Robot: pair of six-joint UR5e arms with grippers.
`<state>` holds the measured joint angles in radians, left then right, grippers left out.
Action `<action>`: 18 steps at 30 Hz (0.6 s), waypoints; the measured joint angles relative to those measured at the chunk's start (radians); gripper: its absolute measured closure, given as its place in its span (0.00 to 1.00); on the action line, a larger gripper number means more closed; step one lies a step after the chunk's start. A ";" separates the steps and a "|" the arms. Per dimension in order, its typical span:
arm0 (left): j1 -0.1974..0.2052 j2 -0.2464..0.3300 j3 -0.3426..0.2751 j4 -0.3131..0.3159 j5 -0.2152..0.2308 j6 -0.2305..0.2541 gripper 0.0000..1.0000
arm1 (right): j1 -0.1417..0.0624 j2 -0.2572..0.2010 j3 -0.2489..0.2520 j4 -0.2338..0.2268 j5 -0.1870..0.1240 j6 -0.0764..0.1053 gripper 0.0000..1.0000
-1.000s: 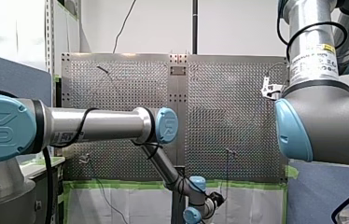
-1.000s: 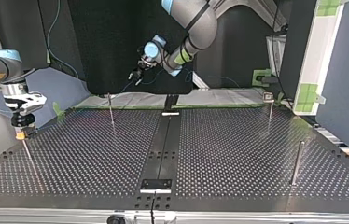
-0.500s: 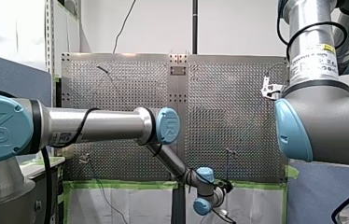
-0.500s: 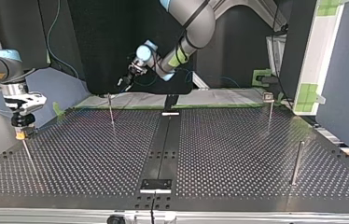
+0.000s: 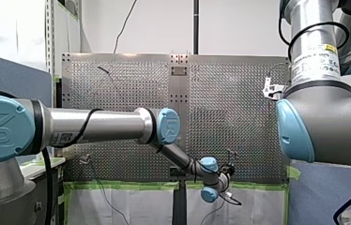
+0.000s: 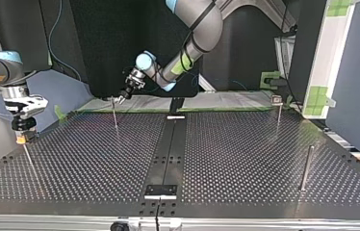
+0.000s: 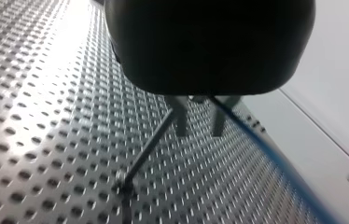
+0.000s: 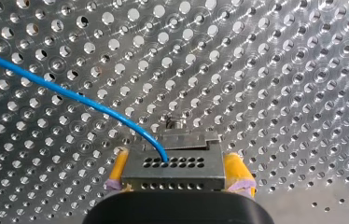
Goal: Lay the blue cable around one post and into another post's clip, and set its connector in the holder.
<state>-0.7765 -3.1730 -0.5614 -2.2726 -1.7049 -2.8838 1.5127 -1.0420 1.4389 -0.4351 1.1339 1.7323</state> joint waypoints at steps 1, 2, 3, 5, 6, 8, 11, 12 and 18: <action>0.001 0.000 0.007 0.003 0.001 0.000 1.00 | 0.000 0.000 0.000 0.000 0.000 0.000 1.00; 0.001 0.000 0.015 0.006 0.003 0.000 1.00 | 0.000 0.000 0.000 0.000 0.000 0.000 1.00; 0.002 0.000 0.020 0.008 0.004 0.000 1.00 | 0.000 0.000 0.000 0.000 0.000 0.000 1.00; 0.003 0.000 0.024 0.011 0.006 0.000 1.00 | 0.000 0.000 0.000 0.000 0.000 0.000 1.00; 0.004 0.000 0.023 0.012 0.007 0.000 1.00 | 0.000 0.000 0.000 0.000 0.000 0.000 1.00; 0.006 0.000 0.016 0.012 0.006 0.002 1.00 | 0.000 0.000 0.000 0.000 0.000 0.000 1.00; 0.010 0.001 -0.001 0.012 -0.004 0.012 1.00 | 0.000 0.000 0.000 0.000 0.000 0.000 1.00; 0.011 0.002 -0.008 0.012 -0.010 0.016 1.00 | 0.000 0.000 0.000 0.000 0.000 0.000 1.00; 0.021 0.003 -0.060 0.009 -0.036 0.044 1.00 | 0.000 0.000 0.000 0.000 0.000 0.000 1.00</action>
<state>-0.7553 -3.1700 -0.6218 -2.2632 -1.7410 -2.8402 1.5127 -1.0420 1.4388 -0.4351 1.1339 1.7323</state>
